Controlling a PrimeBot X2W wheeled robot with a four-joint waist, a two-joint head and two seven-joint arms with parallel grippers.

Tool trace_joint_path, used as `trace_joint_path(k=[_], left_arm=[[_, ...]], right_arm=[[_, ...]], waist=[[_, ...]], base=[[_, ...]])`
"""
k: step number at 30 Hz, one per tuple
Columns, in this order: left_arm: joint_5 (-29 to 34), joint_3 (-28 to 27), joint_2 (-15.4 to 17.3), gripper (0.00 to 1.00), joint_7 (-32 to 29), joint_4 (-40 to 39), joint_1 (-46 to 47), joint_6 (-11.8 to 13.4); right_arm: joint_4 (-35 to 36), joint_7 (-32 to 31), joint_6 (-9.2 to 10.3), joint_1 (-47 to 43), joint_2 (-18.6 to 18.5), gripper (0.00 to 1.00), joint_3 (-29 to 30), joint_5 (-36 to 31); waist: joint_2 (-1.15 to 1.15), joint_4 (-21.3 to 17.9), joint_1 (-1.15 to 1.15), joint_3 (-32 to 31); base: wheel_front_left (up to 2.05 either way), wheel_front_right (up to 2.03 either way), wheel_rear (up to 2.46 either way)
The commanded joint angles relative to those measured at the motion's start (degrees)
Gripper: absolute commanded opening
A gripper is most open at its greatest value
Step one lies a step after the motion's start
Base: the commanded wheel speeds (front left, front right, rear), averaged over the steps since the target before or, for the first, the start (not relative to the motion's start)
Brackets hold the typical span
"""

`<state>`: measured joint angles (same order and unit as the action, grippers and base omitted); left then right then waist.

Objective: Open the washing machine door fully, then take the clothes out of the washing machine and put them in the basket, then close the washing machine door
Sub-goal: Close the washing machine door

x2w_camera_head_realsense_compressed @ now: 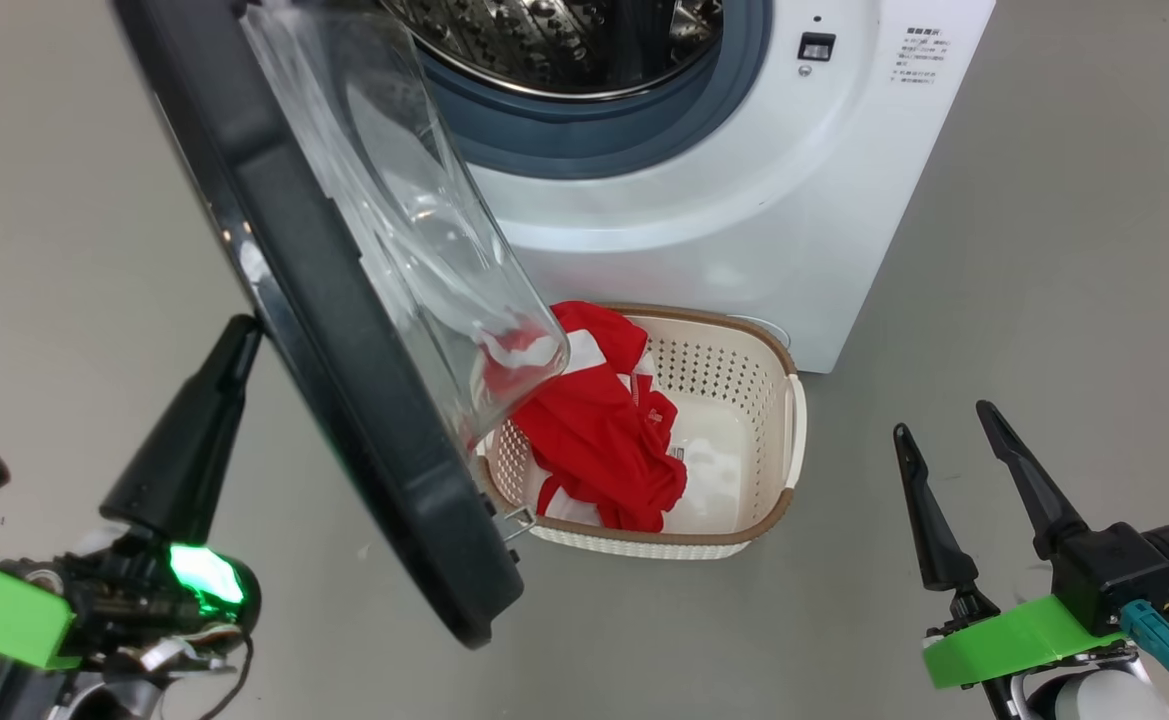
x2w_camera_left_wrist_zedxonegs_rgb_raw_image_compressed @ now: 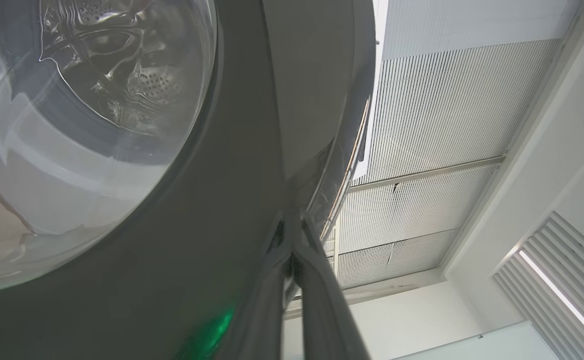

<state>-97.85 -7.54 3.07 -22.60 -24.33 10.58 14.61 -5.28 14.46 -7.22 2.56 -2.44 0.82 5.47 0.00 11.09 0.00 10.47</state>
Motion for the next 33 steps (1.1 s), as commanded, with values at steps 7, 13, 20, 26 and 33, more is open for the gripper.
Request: trace_joint_path(k=[7,13,20,26,33], left_arm=[[1.4,0.3,1.2,0.00,-0.6,-1.7,0.8,-0.2],[2.1,1.3,1.2,0.00,-0.5,-1.3,1.4,-0.2],[3.2,2.3,1.1,0.00,-0.3,-0.5,2.5,-0.2],[3.8,3.1,1.1,0.00,-0.2,0.6,3.6,-0.3],[4.0,3.8,1.0,0.00,0.0,1.5,5.1,-0.5]], right_arm=[[1.4,0.5,-0.26,2.3,-0.4,1.00,-1.5,0.1],[1.4,0.5,-0.26,2.6,-0.4,1.00,-1.7,0.3],[1.6,0.5,-0.26,2.9,-0.4,1.00,-1.6,0.6],[1.6,0.5,-0.26,3.2,-0.4,1.00,-1.6,0.8],[1.5,0.5,-0.26,3.3,-0.4,1.00,-1.9,1.2]], waist=[[0.00,-0.7,0.00,0.7],[0.00,-1.7,0.00,1.1],[0.00,-3.0,0.00,1.8],[0.00,-4.2,0.00,2.3],[0.00,-5.6,0.00,2.7]], base=[[0.00,0.00,0.00],[0.00,0.00,0.00],[0.00,0.00,0.00],[0.00,0.00,0.00],[0.00,0.00,0.00]])
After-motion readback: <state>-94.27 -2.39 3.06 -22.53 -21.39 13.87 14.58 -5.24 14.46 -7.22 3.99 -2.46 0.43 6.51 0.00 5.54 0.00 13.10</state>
